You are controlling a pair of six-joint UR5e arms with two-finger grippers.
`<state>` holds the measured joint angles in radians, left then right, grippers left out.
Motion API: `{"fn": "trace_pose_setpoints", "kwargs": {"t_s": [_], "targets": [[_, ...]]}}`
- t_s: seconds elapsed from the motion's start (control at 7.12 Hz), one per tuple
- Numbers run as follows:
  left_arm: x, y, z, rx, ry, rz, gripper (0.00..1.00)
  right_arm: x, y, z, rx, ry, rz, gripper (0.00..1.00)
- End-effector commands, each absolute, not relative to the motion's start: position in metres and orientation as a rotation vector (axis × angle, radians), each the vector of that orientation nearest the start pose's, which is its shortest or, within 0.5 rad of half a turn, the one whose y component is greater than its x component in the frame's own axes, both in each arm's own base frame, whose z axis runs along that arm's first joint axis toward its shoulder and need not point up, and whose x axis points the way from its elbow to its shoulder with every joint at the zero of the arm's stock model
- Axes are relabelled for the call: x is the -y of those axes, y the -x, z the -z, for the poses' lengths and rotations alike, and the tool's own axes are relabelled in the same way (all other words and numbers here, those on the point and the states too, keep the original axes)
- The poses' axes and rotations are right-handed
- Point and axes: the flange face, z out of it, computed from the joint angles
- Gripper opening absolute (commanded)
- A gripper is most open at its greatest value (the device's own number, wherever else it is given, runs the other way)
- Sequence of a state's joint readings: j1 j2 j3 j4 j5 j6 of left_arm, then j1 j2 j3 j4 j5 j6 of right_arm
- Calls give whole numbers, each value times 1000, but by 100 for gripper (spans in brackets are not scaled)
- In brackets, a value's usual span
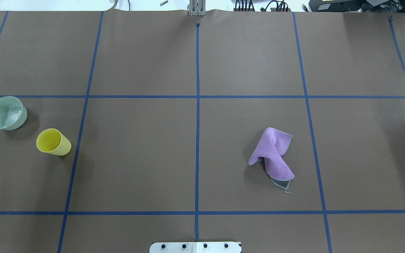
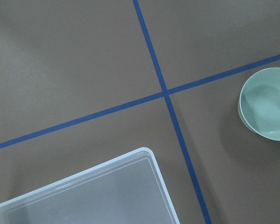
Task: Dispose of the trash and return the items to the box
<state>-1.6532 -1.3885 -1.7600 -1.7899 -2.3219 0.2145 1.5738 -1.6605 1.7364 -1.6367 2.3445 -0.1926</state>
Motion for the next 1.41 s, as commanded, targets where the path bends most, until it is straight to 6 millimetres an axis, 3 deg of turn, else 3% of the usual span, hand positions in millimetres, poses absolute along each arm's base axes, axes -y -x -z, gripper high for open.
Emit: {"fn": "trace_pose_setpoints", "kwargs": {"t_s": [0.0,0.42,0.7,0.98,1.12,1.26], "targets": [[419,100,-627,-711,-324,-212,98,451,-62,-628,810,-82,182,100],[418,101,-620,-699,-378,-233,98,449,-61,-626,824,-86,185,100],[413,100,-626,-703,-365,-227,98,450,-62,-628,818,-82,184,100],[410,100,-635,-706,-346,-216,98,458,-62,-618,812,-99,183,100],[411,99,-635,-707,-342,-213,98,470,-62,-619,798,-96,182,100],[413,99,-652,-715,-307,-189,98,471,-61,-619,797,-95,185,100]]}}
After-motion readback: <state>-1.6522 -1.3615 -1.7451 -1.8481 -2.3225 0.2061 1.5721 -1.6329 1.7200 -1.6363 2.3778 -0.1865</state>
